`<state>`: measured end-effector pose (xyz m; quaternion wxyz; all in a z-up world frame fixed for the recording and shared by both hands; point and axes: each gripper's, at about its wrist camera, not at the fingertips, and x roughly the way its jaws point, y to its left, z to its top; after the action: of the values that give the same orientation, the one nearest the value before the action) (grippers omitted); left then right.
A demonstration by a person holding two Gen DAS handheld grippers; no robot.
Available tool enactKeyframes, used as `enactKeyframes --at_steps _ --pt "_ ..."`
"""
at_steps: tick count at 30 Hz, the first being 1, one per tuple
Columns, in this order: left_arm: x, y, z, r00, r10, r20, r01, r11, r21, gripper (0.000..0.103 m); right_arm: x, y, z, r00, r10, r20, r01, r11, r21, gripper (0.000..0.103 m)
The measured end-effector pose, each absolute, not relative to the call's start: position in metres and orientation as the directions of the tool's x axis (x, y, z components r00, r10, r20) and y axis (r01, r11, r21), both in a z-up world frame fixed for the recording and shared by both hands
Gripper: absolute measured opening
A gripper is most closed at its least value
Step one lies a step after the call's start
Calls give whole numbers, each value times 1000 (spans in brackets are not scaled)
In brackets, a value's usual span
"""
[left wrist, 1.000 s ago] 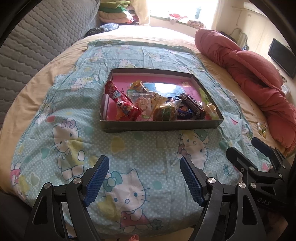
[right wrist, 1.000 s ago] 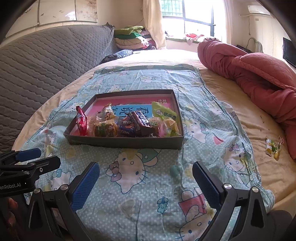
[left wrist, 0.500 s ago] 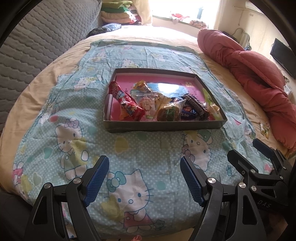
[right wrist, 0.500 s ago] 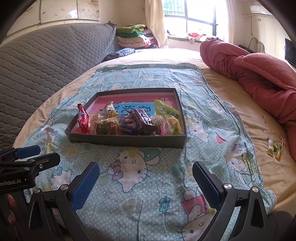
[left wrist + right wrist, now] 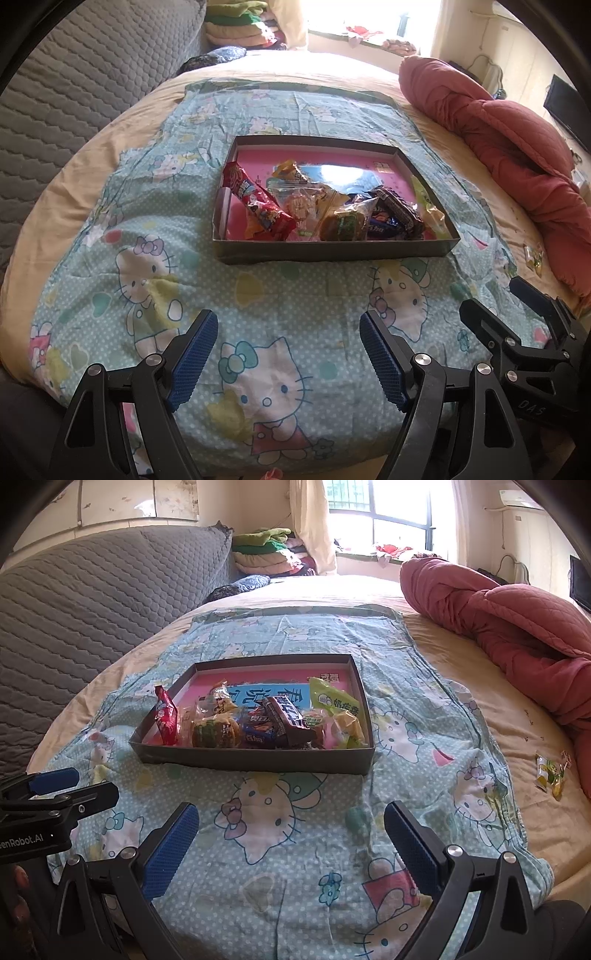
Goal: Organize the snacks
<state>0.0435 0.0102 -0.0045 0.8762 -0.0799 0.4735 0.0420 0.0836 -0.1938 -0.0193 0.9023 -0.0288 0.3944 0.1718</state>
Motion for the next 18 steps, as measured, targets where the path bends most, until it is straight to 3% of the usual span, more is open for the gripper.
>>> enactKeyframes --at_steps 18 --pt "43 12 -5 546 11 -838 -163 982 -93 80 83 -193 -21 628 288 -723 -337 938 81 101"
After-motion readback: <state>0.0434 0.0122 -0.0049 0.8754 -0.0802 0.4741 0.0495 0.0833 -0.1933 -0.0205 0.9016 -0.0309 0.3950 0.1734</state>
